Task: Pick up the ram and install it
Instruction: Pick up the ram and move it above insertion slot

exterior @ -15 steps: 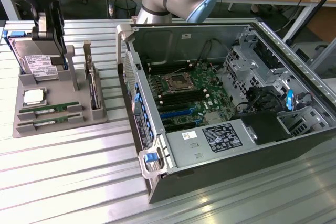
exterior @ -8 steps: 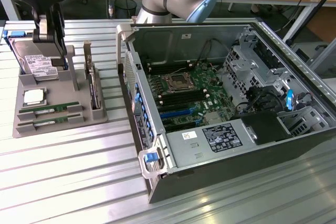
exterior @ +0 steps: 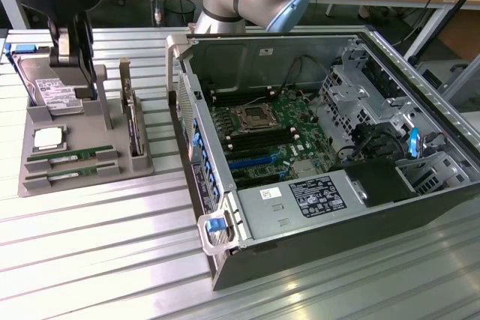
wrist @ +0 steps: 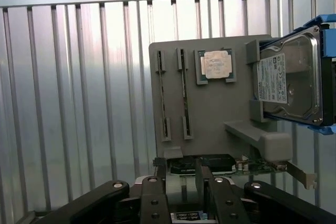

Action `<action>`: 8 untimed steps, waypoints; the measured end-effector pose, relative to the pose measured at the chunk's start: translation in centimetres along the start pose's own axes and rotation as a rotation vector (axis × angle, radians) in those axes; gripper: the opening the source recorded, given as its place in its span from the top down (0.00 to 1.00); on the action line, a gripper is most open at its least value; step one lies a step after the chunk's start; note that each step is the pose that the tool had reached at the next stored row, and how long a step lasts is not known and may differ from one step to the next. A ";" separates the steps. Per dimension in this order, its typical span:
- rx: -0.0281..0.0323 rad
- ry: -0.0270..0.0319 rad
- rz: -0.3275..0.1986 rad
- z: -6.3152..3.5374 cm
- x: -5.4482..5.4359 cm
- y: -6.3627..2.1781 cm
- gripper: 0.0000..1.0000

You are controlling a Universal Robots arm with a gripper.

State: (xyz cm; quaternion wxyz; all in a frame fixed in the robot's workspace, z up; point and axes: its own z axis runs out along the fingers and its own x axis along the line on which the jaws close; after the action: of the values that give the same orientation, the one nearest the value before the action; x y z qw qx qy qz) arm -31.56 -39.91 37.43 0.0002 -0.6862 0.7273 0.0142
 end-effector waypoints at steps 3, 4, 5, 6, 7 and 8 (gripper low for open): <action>0.0000 -0.0002 0.000 0.25 0.0 -0.01 0.64; 0.0000 -0.0003 0.000 0.33 0.0 -0.01 0.64; 0.0000 -0.0003 0.000 0.38 0.0 -0.01 0.64; 0.0000 -0.0003 0.000 0.43 0.0 -0.01 0.64; 0.0000 -0.0003 0.000 0.50 0.0 -0.01 0.64; 0.0001 -0.0003 0.000 0.58 0.0 -0.01 0.64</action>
State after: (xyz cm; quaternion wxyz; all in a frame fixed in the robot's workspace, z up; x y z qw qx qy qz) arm -31.56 -39.91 36.85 0.0003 -0.6862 0.7273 0.0142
